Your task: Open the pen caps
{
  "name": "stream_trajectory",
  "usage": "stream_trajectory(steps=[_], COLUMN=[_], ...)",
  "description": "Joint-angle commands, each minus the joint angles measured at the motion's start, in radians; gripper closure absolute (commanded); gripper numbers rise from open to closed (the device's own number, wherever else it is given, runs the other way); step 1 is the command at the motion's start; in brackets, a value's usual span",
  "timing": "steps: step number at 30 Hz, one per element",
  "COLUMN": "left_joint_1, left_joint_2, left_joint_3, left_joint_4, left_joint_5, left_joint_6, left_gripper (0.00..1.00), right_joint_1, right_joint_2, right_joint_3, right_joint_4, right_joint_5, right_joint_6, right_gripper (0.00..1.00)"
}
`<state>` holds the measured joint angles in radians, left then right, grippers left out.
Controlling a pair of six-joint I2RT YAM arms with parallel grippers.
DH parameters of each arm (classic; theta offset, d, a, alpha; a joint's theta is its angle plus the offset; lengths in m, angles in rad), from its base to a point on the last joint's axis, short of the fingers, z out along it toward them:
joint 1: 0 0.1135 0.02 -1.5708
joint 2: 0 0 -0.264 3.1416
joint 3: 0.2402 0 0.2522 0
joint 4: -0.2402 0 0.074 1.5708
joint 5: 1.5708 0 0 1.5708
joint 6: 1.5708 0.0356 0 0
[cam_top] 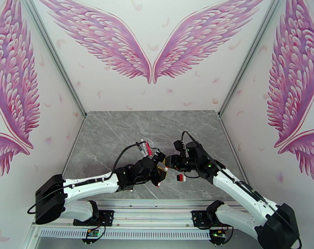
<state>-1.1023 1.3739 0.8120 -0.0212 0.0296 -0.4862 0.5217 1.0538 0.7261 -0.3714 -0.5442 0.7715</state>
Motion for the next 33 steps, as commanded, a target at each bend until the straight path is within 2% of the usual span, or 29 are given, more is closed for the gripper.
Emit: stream_trajectory(steps=[1, 11, 24, 33], left_joint_1=[-0.002, -0.002, -0.002, -0.002], left_joint_2=[0.011, 0.005, -0.008, -0.009], left_joint_3=[0.015, 0.006, -0.009, -0.012], left_joint_4=[0.035, 0.027, 0.029, 0.035], left_joint_5=[-0.013, 0.009, 0.043, 0.048], left_joint_6=[-0.012, -0.011, -0.015, -0.018], left_gripper=[0.81, 0.82, 0.83, 0.83], right_joint_1=[0.012, 0.015, 0.015, 0.015], right_joint_2=[-0.011, -0.024, -0.036, -0.035], right_joint_3=[-0.020, -0.039, -0.042, -0.047], right_joint_4=[0.020, 0.024, 0.025, 0.025], right_joint_5=[-0.007, 0.018, 0.052, 0.056], right_joint_6=[0.015, 0.017, 0.017, 0.011], right_gripper=[0.61, 0.75, 0.69, 0.78])
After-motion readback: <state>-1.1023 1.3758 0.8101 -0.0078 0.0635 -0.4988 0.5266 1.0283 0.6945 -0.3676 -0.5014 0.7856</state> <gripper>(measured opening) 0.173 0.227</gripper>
